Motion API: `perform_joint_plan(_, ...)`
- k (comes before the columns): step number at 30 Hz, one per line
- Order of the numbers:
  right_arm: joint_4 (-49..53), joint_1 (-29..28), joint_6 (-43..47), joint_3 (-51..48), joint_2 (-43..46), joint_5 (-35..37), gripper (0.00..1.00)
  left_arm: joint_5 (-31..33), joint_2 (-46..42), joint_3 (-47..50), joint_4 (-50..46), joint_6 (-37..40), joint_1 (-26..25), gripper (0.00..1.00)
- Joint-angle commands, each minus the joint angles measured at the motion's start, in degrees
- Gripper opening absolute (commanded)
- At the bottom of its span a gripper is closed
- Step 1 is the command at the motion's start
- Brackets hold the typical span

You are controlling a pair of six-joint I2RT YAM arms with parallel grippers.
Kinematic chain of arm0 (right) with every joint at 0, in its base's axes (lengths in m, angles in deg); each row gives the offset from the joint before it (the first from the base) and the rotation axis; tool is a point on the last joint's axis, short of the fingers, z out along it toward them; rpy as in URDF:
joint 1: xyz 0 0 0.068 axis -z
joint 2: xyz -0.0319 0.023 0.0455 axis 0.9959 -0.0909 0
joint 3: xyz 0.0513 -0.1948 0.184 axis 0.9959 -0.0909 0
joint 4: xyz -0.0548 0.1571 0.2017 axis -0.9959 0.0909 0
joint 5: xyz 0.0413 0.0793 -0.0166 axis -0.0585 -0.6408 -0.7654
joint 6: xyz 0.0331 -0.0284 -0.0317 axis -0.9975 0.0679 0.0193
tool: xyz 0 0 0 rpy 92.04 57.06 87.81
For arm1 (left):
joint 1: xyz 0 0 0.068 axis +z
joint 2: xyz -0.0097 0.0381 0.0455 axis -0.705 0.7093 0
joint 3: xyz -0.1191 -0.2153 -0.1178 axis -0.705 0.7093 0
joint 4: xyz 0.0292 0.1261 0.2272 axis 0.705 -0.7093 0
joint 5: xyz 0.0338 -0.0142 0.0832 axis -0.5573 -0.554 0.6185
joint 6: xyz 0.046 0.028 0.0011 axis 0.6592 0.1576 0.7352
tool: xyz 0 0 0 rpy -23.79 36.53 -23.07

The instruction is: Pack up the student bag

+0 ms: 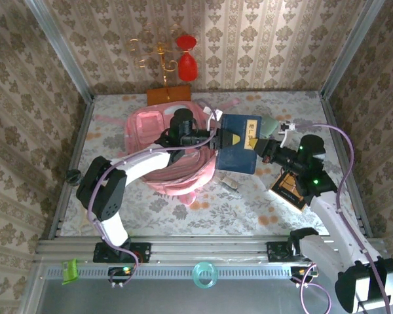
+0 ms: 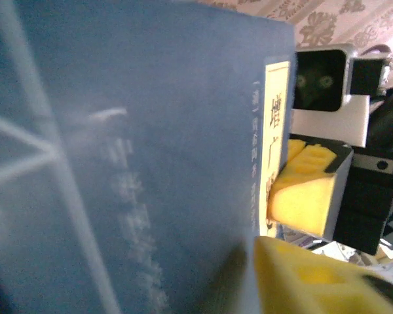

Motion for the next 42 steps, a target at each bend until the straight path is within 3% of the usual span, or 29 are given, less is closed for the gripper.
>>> perform_joint_plan(1,0.7,-0.3,4.5,4.1,-0.9,0.7,0.08,-2.0,-3.5,1.9,6.4,-2.9,2.7,0.25)
perform_joint_plan(2,2.0,-0.2,4.9,4.6,-1.1,1.7,0.16,-2.0,-3.8,2.3,6.5,-3.1,3.2,0.17)
perform_joint_plan(4,3.8,-0.2,5.7,4.6,-1.8,2.4,0.43,-1.9,-4.7,3.3,8.0,-3.9,4.0,0.0)
perform_joint_plan(7,1.6,-0.4,4.9,2.4,-3.0,1.6,0.78,-1.8,-6.1,4.4,10.4,-5.0,4.4,0.0)
perform_joint_plan(9,-1.7,-0.6,4.1,1.1,-4.2,-0.3,0.91,-2.0,-6.8,4.7,10.8,-5.6,4.6,0.0)
perform_joint_plan(12,-5.7,-2.1,4.6,0.4,-7.0,-3.1,0.98,-2.1,-7.5,5.1,11.8,-7.0,4.6,0.0)
perform_joint_plan(18,-16.8,-5.8,0.5,0.4,-13.7,-8.3,0.99,-2.5,-8.0,5.8,16.7,-11.3,4.6,0.0)
perform_joint_plan(21,-24.8,-5.7,-3.3,-0.7,-15.4,-11.6,0.92,-2.2,-8.1,6.4,17.2,-12.5,5.0,0.0)
perform_joint_plan(23,-28.9,-5.7,-6.2,-0.9,-15.9,-13.5,0.81,-1.4,-8.0,7.0,16.7,-12.6,5.8,0.0)
perform_joint_plan(28,-30.5,-5.8,-10.1,-1.0,-14.7,-11.1,0.43,2.2,-8.2,9.3,13.2,-10.2,7.9,0.0)
perform_joint_plan(30,-29.9,-5.8,-11.1,-1.1,-14.2,-9.1,0.22,3.9,-8.2,10.2,11.3,-8.2,8.1,0.0)
perform_joint_plan(31,-28.1,-5.7,-11.3,-0.9,-14.0,-7.3,0.05,4.5,-8.1,10.5,9.9,-7.2,8.1,0.03)
perform_joint_plan(32,-26.3,-5.9,-11.2,-0.6,-13.8,-6.0,0.0,5.1,-8.1,11.0,8.9,-6.2,8.1,0.09)
perform_joint_plan(34,-22.5,-5.8,-10.7,-0.1,-13.5,-3.6,0.0,5.7,-8.4,11.9,6.8,-3.9,8.2,0.2)
perform_joint_plan(36,-18.7,-5.5,-9.7,0.6,-13.4,-2.2,0.0,6.8,-9.7,12.8,1.4,0.9,8.6,0.44)
perform_joint_plan(37,-16.3,-4.9,-9.3,1.0,-13.1,-1.8,0.0,9.1,-11.2,13.3,-4.2,5.1,9.1,0.52)
perform_joint_plan(42,-6.7,0.5,-9.6,1.9,-11.3,0.4,0.0,31.1,-17.1,13.0,-39.6,31.9,7.4,0.61)
